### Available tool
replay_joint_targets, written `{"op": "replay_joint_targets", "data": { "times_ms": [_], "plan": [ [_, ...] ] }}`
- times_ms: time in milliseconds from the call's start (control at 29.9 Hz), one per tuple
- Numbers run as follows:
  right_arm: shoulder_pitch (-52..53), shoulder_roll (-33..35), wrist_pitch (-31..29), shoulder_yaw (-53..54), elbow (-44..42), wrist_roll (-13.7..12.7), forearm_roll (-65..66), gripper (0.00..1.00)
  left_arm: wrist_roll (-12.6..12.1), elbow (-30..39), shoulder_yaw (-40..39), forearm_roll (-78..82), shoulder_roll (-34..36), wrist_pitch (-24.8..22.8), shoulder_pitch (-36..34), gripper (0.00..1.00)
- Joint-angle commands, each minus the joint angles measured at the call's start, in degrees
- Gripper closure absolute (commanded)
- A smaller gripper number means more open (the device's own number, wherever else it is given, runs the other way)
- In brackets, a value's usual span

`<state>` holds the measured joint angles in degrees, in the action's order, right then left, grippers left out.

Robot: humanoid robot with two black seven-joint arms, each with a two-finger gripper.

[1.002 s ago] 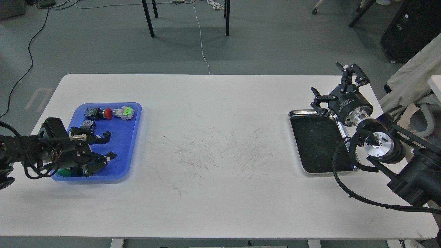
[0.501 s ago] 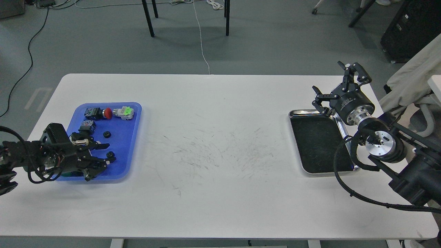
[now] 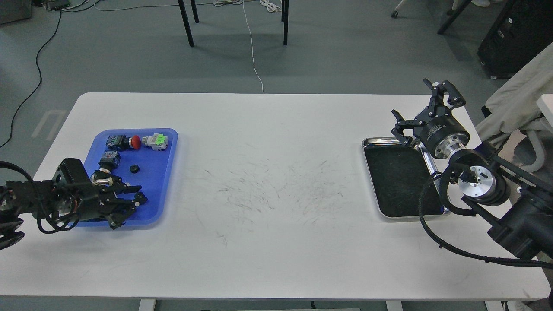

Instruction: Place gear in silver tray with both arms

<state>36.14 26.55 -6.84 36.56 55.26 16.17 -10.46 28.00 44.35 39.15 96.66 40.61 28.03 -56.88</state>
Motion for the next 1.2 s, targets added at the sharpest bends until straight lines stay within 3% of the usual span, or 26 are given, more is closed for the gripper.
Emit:
{"op": "replay_joint_targets", "data": {
  "times_ms": [0, 434, 969, 1103, 1170],
  "plan": [
    [-0.02, 0.00, -0.02, 0.00, 0.02, 0.00, 0.00, 0.01, 0.00, 0.03, 0.05, 0.02, 0.00, -0.03, -0.07, 0.72],
    [-0.02, 0.08, -0.02, 0.00, 0.11, 0.00, 0.00, 0.01, 0.00, 0.20, -0.03, -0.16, -0.79, -0.03, 0.01, 0.87],
    [-0.28, 0.35, -0.37, 0.09, 0.02, 0.09, 0.00, 0.01, 0.00, 1.52, -0.91, -2.62, 3.33, -0.03, -2.09, 0.92],
    [-0.28, 0.35, -0.45, 0.09, -0.07, 0.09, 0.00, 0.01, 0.00, 2.93, -5.99, -3.76, 4.74, -0.03, -6.04, 0.92],
    [-0.28, 0.35, -0.37, 0.09, -0.06, 0.09, 0.00, 0.01, 0.00, 4.41, -9.51, -4.46, 4.83, -2.70, -6.92, 0.92]
  ]
}}
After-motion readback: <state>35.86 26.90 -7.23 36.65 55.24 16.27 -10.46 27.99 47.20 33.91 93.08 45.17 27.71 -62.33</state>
